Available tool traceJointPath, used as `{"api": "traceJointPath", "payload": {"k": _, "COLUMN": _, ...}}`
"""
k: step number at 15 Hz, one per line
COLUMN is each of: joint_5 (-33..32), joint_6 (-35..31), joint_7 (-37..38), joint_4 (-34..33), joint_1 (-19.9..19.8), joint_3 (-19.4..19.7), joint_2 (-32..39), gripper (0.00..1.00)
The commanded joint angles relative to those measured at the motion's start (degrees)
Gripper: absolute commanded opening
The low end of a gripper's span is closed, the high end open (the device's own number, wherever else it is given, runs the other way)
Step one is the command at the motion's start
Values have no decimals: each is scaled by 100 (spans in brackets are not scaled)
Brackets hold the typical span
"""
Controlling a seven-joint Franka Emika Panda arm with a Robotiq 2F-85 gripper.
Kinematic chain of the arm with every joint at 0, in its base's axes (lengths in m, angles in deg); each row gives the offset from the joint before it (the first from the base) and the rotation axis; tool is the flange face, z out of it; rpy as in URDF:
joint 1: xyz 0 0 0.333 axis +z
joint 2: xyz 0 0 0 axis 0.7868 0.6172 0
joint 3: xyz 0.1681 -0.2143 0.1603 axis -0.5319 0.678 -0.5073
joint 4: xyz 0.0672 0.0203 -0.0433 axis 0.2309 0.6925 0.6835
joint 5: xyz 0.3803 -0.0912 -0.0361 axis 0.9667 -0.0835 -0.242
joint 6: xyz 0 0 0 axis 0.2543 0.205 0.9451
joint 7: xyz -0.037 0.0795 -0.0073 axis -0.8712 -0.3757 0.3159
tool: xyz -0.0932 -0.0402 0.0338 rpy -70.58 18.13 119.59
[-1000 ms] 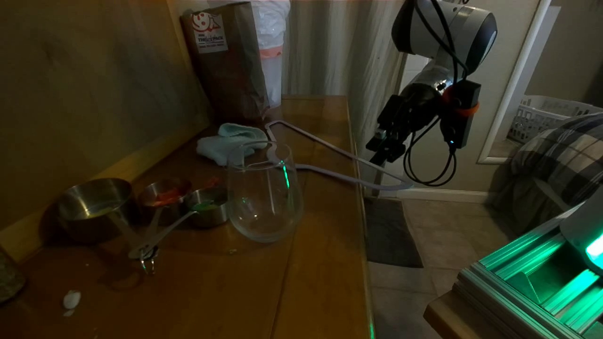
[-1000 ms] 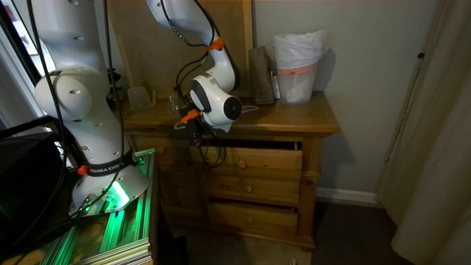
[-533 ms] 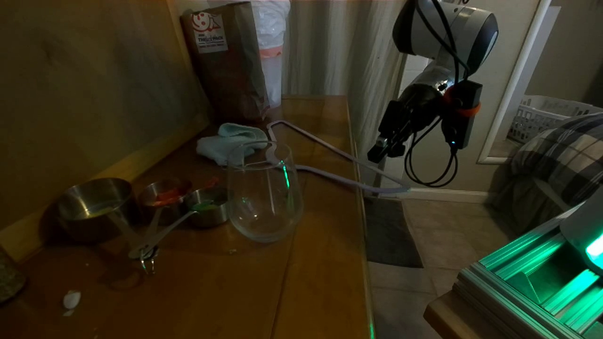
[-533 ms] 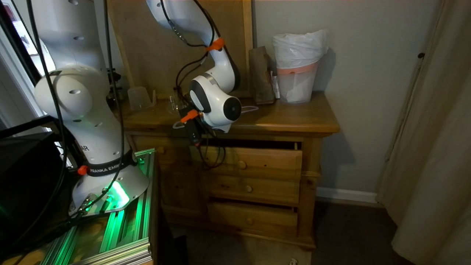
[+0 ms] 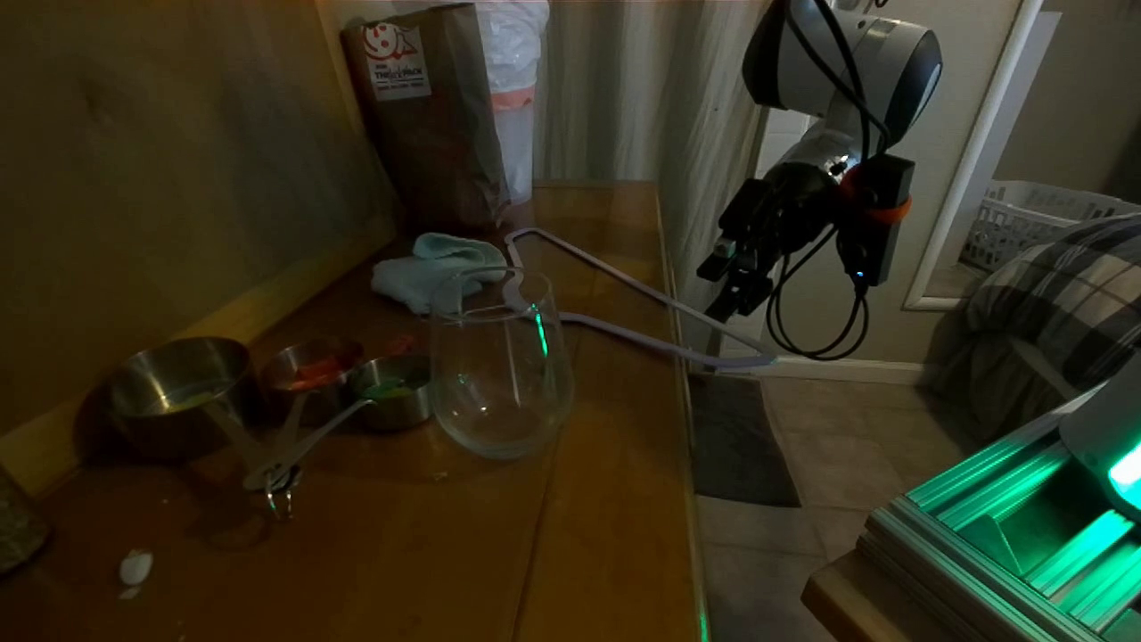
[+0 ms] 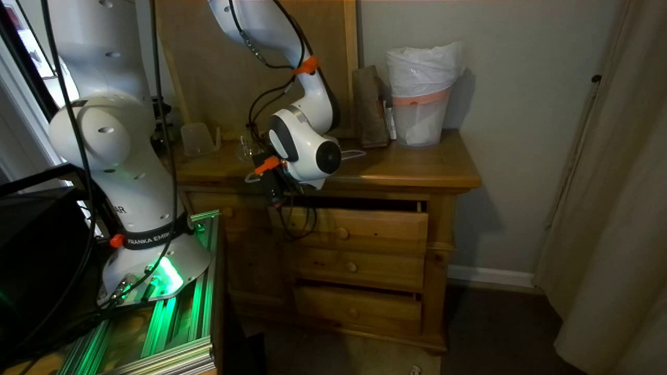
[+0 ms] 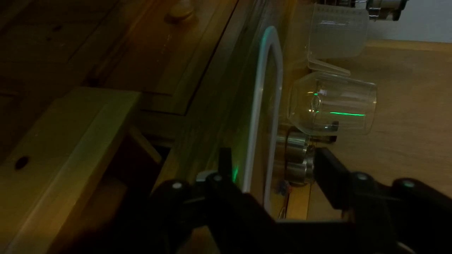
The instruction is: Pick up the white coat hanger and hang it on the top right drawer handle
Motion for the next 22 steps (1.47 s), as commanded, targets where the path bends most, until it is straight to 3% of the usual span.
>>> {"api": "traceJointPath", "payload": {"k": 1, "joint_5": -147, "joint_6": 133, "joint_7": 161, "joint_4": -65, "joint_1": -41, "joint_3": 3, "joint_2": 81, "gripper": 92}}
{"api": "traceJointPath", "payload": {"k": 2, "joint_5": -148, "joint_6": 146, "joint_7": 171, "joint_4": -96, "joint_1": -34, "joint_3": -6, "joint_2": 139, "gripper": 98}}
{"api": "traceJointPath", "payload": {"k": 4, "joint_5": -144, "joint_6": 189, "joint_7": 176, "joint_4": -149, "joint_1": -26, "joint_3": -19, "joint_2": 243, "gripper": 96}}
{"api": "traceJointPath", "payload": {"k": 7, "joint_5": -148, "joint_6": 256, "joint_7": 167, "joint_4": -237, "joint_1": -13, "joint_3": -37, "joint_2": 431, "gripper": 67}}
{"api": "traceJointPath", "payload": {"k": 16, "joint_5": -145, "joint_6": 276, "joint_7": 190, "joint_4": -396, "joint_1": 3, "joint_3": -44, "joint_2": 675, "gripper": 2}}
{"api": "traceJointPath", "payload": {"k": 22, "joint_5": -165, "joint_6": 459, "joint_7": 113, "joint_4": -447, "joint_1": -11, "joint_3": -38, "joint_2": 721, "gripper": 1}}
